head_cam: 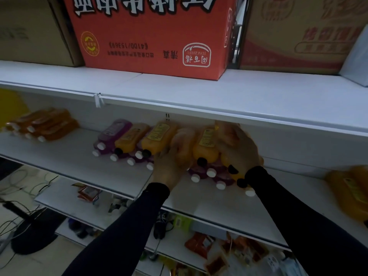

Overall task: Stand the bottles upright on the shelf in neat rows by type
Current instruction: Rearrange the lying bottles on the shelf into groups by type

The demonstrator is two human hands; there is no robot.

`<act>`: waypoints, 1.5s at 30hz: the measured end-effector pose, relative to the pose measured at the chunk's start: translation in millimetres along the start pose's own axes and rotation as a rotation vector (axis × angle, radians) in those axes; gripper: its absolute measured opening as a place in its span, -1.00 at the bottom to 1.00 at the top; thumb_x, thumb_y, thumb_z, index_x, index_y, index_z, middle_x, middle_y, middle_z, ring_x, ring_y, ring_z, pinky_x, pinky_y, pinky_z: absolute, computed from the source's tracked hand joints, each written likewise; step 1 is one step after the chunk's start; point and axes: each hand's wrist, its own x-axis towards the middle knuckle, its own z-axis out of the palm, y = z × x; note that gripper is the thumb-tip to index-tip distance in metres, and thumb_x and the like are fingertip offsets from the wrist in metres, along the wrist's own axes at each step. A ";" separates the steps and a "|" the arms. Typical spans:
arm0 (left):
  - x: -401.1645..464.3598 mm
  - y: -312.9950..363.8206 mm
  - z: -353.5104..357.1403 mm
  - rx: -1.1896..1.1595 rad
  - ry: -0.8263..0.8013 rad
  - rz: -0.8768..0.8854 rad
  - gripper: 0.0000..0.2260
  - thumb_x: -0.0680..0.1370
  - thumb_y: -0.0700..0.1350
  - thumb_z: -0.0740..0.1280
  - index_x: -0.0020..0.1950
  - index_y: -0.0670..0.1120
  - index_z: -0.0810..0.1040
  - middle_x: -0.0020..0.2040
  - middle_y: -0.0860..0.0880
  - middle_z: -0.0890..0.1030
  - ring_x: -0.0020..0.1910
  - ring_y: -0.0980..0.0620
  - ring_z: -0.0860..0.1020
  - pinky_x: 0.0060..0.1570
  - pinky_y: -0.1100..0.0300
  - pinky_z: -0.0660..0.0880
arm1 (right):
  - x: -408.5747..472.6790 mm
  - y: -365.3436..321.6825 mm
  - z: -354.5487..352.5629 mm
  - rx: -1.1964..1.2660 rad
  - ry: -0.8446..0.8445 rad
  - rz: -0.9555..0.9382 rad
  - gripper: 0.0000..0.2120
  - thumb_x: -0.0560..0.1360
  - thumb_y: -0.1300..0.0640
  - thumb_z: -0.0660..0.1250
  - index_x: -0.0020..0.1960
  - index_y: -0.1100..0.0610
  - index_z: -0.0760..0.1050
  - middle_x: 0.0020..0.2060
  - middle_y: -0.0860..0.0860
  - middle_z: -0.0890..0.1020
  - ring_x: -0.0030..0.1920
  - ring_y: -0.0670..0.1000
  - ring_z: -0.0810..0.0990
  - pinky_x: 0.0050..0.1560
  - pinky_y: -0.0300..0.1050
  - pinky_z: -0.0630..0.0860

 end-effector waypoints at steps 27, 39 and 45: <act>-80.5 -71.3 -111.0 -0.408 0.390 -0.410 -0.21 0.22 0.21 0.56 0.40 0.10 0.41 0.13 0.03 0.41 0.07 0.14 0.46 0.01 0.46 0.32 | -43.6 -54.8 53.6 0.301 -0.193 -0.399 -0.40 0.37 -0.23 0.39 0.37 -0.19 0.37 0.15 -0.21 0.60 0.14 -0.20 0.56 0.13 -0.26 0.48; -132.1 -298.2 -221.4 -0.284 0.438 -0.480 -0.23 0.29 0.11 0.55 0.45 0.14 0.34 0.14 0.06 0.36 -0.01 0.24 0.43 -0.10 0.54 0.27 | -77.3 -189.6 268.7 0.413 -0.262 -0.374 -0.48 0.30 -0.21 0.51 0.23 -0.30 0.47 -0.07 -0.48 0.58 -0.01 -0.43 0.54 -0.13 -0.62 0.35; -125.6 -396.0 -255.5 -0.291 0.368 -0.492 -0.21 0.27 0.11 0.55 0.45 0.12 0.34 0.17 0.07 0.35 0.09 0.13 0.45 -0.03 0.47 0.29 | -80.1 -240.4 371.6 0.372 -0.296 -0.254 -0.38 0.31 -0.22 0.47 0.32 -0.13 0.44 -0.14 -0.44 0.57 -0.08 -0.49 0.50 -0.20 -0.62 0.36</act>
